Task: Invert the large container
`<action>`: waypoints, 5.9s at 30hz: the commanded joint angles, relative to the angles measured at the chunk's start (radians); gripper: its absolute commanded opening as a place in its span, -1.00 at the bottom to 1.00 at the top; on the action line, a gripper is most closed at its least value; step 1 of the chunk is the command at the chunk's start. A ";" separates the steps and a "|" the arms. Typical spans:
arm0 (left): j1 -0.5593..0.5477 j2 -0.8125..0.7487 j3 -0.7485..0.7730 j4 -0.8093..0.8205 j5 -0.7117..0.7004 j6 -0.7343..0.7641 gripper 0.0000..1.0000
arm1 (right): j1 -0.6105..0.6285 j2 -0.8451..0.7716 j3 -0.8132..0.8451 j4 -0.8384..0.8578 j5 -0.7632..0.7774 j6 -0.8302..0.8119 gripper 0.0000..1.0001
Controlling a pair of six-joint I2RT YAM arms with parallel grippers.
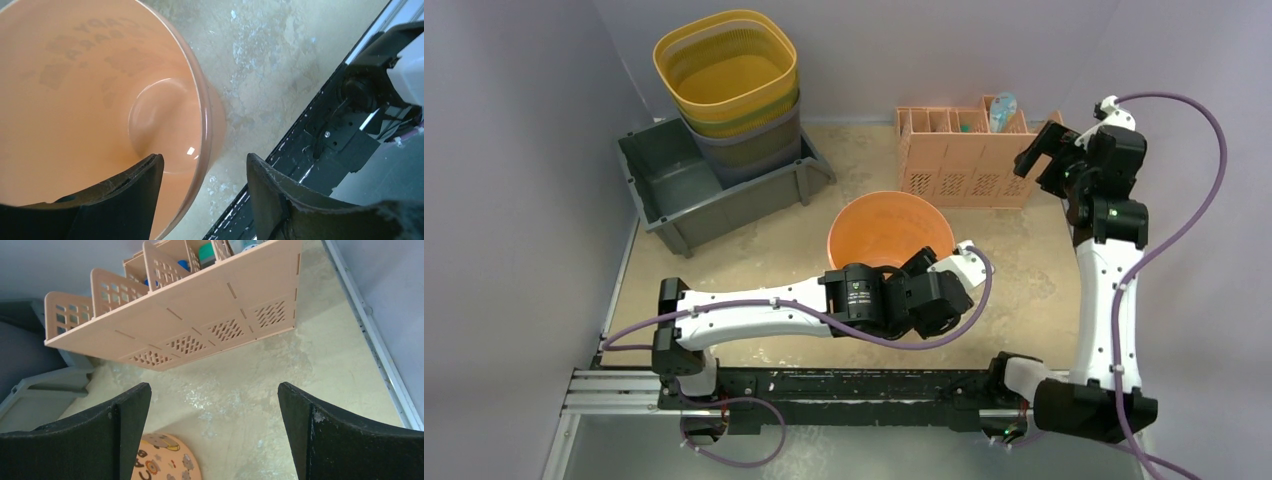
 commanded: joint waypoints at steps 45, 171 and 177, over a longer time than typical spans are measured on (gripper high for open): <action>0.612 -0.411 -0.884 1.555 0.810 -1.021 -1.00 | -0.002 -0.300 0.002 0.078 0.071 0.044 1.00; 0.657 -0.176 -0.383 0.469 0.379 -0.024 -0.03 | 0.008 -0.389 -0.683 0.118 -0.595 0.247 0.94; 0.657 -0.171 -0.413 0.489 0.397 -0.047 -0.64 | 0.008 -0.408 -0.677 0.139 -0.642 0.275 0.92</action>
